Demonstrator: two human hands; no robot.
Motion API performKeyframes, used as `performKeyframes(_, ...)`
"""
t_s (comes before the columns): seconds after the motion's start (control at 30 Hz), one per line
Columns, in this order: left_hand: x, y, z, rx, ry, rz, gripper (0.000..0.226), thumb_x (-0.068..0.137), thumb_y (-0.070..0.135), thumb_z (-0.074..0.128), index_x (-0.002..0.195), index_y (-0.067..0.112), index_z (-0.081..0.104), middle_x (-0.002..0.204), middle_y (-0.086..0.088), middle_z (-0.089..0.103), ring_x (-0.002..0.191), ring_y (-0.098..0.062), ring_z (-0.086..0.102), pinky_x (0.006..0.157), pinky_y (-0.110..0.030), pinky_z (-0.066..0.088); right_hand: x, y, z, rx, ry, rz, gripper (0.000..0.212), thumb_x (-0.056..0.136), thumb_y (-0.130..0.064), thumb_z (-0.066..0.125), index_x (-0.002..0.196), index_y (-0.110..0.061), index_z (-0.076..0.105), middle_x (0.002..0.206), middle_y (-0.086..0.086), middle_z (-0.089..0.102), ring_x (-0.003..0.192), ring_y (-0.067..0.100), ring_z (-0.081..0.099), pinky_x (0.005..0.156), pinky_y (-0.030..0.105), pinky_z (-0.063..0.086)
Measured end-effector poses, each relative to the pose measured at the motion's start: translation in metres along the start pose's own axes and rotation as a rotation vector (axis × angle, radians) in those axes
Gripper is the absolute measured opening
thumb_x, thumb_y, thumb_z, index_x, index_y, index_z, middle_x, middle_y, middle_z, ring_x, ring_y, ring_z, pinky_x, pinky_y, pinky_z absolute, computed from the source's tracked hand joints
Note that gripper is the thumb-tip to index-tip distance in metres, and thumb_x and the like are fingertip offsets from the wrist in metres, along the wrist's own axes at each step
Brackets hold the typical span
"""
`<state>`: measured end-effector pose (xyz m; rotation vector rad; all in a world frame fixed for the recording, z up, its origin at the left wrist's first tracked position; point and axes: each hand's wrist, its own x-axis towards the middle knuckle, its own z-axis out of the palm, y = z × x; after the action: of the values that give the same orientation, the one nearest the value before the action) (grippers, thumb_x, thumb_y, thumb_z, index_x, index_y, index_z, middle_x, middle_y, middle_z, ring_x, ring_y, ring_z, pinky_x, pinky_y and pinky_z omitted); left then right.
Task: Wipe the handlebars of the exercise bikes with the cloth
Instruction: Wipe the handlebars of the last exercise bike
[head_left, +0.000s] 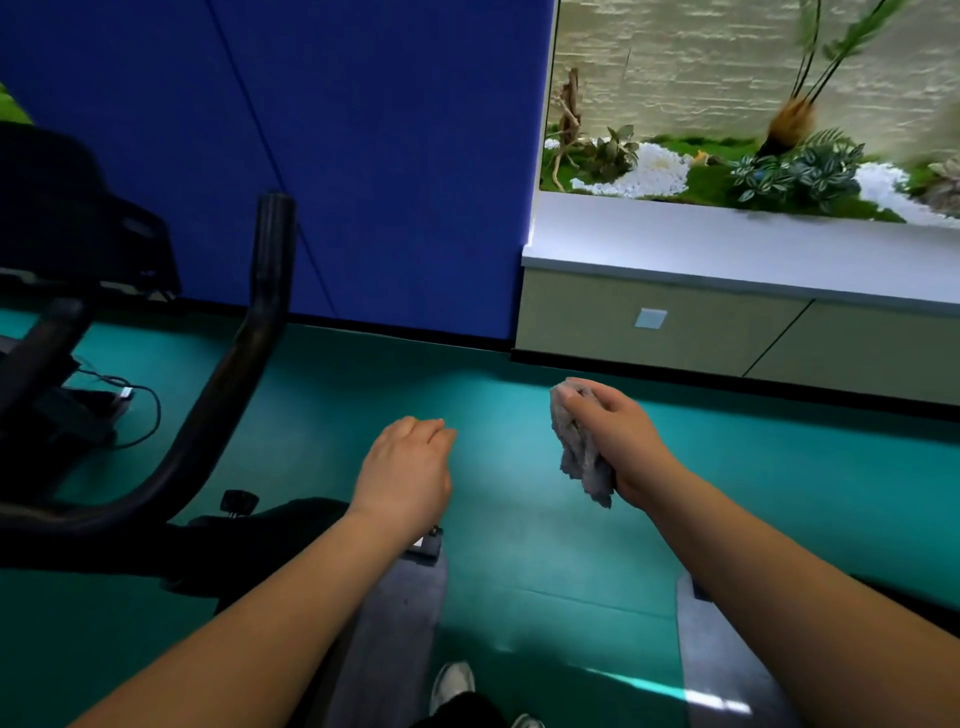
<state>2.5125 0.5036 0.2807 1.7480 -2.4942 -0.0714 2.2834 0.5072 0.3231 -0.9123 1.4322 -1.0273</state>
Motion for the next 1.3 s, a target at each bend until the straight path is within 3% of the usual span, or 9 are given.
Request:
performKeyframes(0.17, 0.049, -0.009, 0.023, 0.018, -0.093, -0.039, 0.049, 0.089, 0.020, 0.047, 0.138, 0.019, 0.046, 0.138, 0.002, 0.051, 0.123, -0.023, 0.046, 0.107, -0.033, 0.031, 0.046, -0.005, -0.016, -0.087, 0.040, -0.022, 0.010, 0.086, -0.012, 0.065, 0.092, -0.020, 0.066, 0.064, 0.015, 0.057, 0.047, 0.027, 0.053, 0.051, 0.043, 0.048)
performKeyframes(0.27, 0.086, -0.019, 0.041, 0.048, -0.157, -0.060, 0.050, 0.092, 0.023, 0.043, 0.142, 0.020, 0.039, 0.139, 0.001, 0.049, 0.124, -0.023, 0.045, 0.108, -0.034, 0.029, 0.082, -0.010, -0.025, -0.131, 0.064, 0.001, 0.018, 0.084, -0.011, 0.060, 0.089, -0.027, 0.067, 0.064, 0.020, 0.058, 0.049, 0.032, 0.054, 0.050, 0.047, 0.046)
performKeyframes(0.43, 0.142, -0.030, 0.070, 0.064, -0.269, -0.134, 0.054, 0.095, 0.024, 0.038, 0.148, 0.020, 0.026, 0.146, 0.001, 0.041, 0.131, -0.022, 0.037, 0.114, -0.037, 0.021, 0.148, -0.027, -0.033, -0.197, 0.033, 0.018, 0.007, 0.087, -0.016, 0.056, 0.091, -0.014, 0.060, 0.061, 0.025, 0.055, 0.054, 0.042, 0.051, 0.051, 0.051, 0.041)
performKeyframes(0.67, 0.209, -0.040, 0.077, 0.009, -0.302, -0.195, 0.058, 0.099, 0.033, 0.035, 0.152, 0.022, 0.012, 0.157, 0.000, 0.022, 0.142, -0.023, 0.021, 0.118, -0.040, 0.012, 0.241, -0.064, -0.011, -0.194, -0.027, 0.017, 0.016, 0.093, -0.013, 0.051, 0.092, -0.021, 0.064, 0.066, 0.025, 0.054, 0.058, 0.034, 0.046, 0.055, 0.046, 0.039)
performKeyframes(0.77, 0.235, -0.053, 0.073, -0.016, -0.302, -0.241, 0.059, 0.100, 0.037, 0.033, 0.152, 0.024, 0.011, 0.158, 0.001, 0.018, 0.144, -0.022, 0.016, 0.118, -0.040, 0.009, 0.280, -0.074, 0.003, -0.261, -0.069, 0.011, 0.019, 0.092, -0.014, 0.050, 0.093, -0.024, 0.066, 0.066, 0.021, 0.057, 0.054, 0.031, 0.050, 0.053, 0.043, 0.044)
performKeyframes(0.93, 0.279, -0.084, 0.078, -0.007, -0.301, -0.338, 0.056, 0.100, 0.040, 0.031, 0.152, 0.023, 0.015, 0.158, 0.002, 0.020, 0.144, -0.021, 0.017, 0.118, -0.040, 0.009, 0.359, -0.090, 0.022, -0.407, -0.207, -0.055, 0.012, 0.086, -0.010, 0.047, 0.086, -0.001, 0.055, 0.065, 0.016, 0.053, 0.053, 0.026, 0.051, 0.049, 0.030, 0.045)
performKeyframes(1.0, 0.301, -0.096, 0.081, 0.027, -0.305, -0.374, 0.055, 0.100, 0.038, 0.030, 0.151, 0.022, 0.016, 0.157, 0.000, 0.021, 0.143, -0.022, 0.018, 0.118, -0.040, 0.009, 0.394, -0.100, 0.030, -0.455, -0.224, -0.053, 0.013, 0.086, -0.010, 0.049, 0.088, 0.000, 0.056, 0.068, 0.012, 0.053, 0.056, 0.023, 0.051, 0.046, 0.023, 0.042)
performKeyframes(1.13, 0.351, -0.116, 0.085, 0.045, -0.314, -0.458, 0.054, 0.101, 0.036, 0.029, 0.151, 0.021, 0.018, 0.157, -0.001, 0.023, 0.143, -0.023, 0.020, 0.118, -0.040, 0.007, 0.476, -0.121, 0.045, -0.485, -0.319, -0.055, 0.012, 0.084, -0.016, 0.051, 0.088, -0.006, 0.057, 0.067, 0.009, 0.052, 0.059, 0.024, 0.051, 0.059, 0.035, 0.043)
performKeyframes(1.3, 0.400, -0.139, 0.081, 0.050, -0.321, -0.588, 0.053, 0.101, 0.036, 0.028, 0.151, 0.021, 0.019, 0.157, 0.000, 0.023, 0.143, -0.022, 0.020, 0.118, -0.039, 0.007, 0.560, -0.158, 0.074, -0.552, -0.465, -0.094, 0.011, 0.086, -0.017, 0.053, 0.085, -0.009, 0.061, 0.071, 0.004, 0.057, 0.065, 0.020, 0.054, 0.067, 0.033, 0.047)
